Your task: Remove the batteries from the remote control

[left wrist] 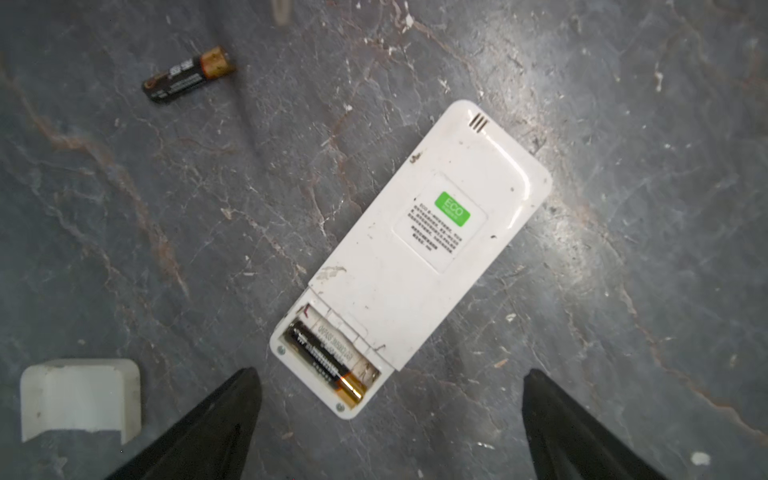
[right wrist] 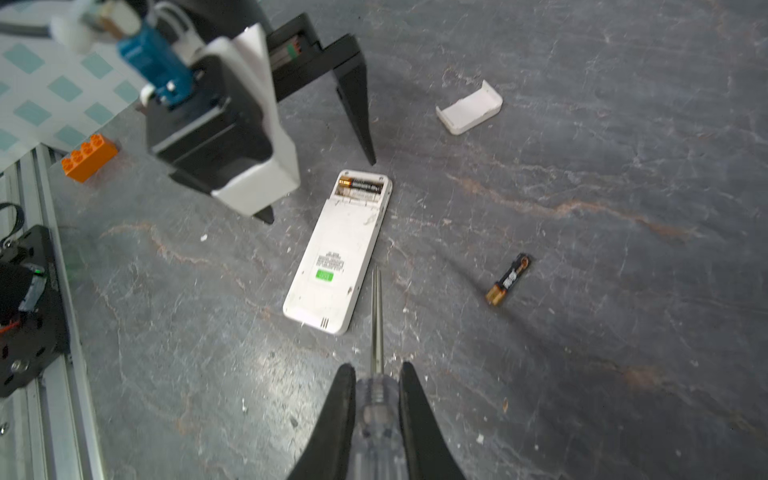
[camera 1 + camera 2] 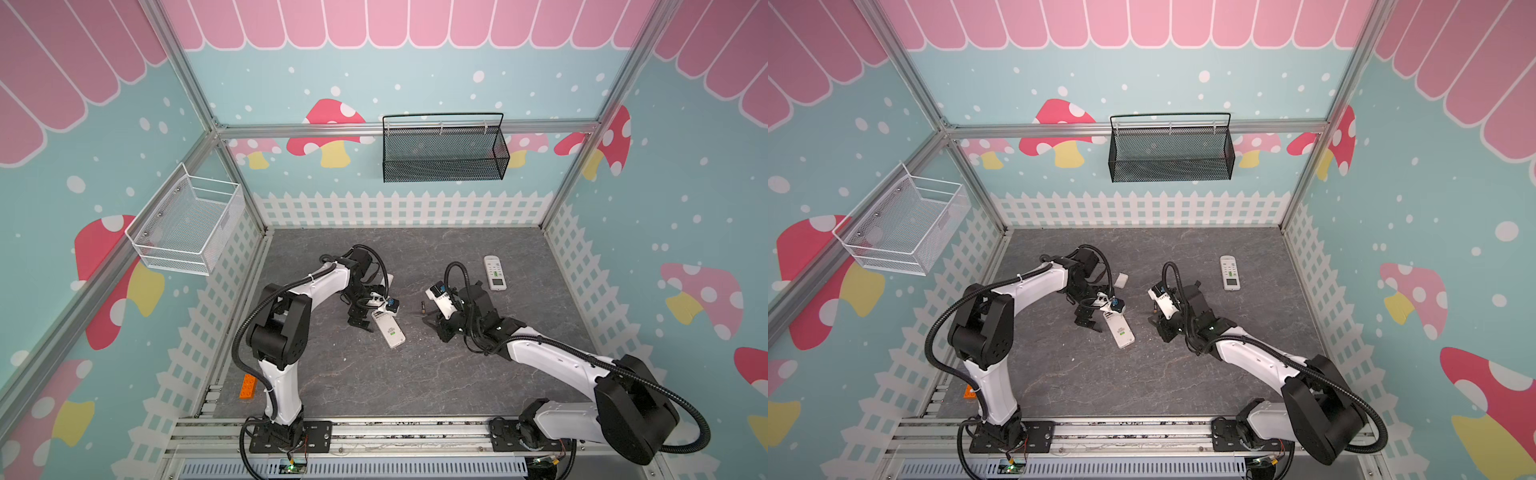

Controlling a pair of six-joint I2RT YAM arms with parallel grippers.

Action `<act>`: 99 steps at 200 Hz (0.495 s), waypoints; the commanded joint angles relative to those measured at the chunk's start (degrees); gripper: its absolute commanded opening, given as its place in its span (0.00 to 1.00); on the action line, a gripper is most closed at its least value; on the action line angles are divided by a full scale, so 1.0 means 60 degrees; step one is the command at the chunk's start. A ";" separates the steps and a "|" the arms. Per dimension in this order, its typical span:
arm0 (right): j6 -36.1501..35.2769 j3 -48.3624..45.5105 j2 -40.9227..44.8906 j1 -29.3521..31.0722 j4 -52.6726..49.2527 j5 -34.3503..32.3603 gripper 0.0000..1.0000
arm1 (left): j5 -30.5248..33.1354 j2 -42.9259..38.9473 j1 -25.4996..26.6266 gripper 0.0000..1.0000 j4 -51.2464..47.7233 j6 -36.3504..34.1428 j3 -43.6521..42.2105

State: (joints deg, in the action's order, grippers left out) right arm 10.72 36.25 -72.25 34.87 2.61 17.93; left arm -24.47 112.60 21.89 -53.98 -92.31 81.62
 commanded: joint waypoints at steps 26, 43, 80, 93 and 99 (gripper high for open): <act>-0.0361 -0.0903 0.1304 0.0006 0.0192 0.0162 0.00 | 0.0165 0.0806 0.0185 1.00 -0.0725 -0.2231 0.1042; -0.0293 -0.1158 0.1527 0.0013 0.0236 0.0244 0.00 | 0.0517 0.1190 0.0223 0.99 -0.0915 -0.2461 0.1244; -0.0344 -0.1278 0.1690 0.0004 0.0022 0.0253 0.00 | 0.1079 0.1734 0.0223 0.99 -0.1399 -0.2908 0.1571; -0.0454 -0.1422 0.1720 0.0010 0.0195 0.0397 0.00 | 0.1269 0.1803 0.0223 0.98 -0.1555 -0.3008 0.1616; -0.0578 -0.1469 0.1682 0.0013 0.0271 0.0482 0.00 | 0.1345 0.1827 0.0229 0.97 -0.1645 -0.3055 0.1625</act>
State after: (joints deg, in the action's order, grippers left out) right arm 9.52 28.97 -63.16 34.87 2.98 18.92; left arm -20.23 122.34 23.05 -59.90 -104.20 90.04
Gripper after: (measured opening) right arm 0.172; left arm 0.983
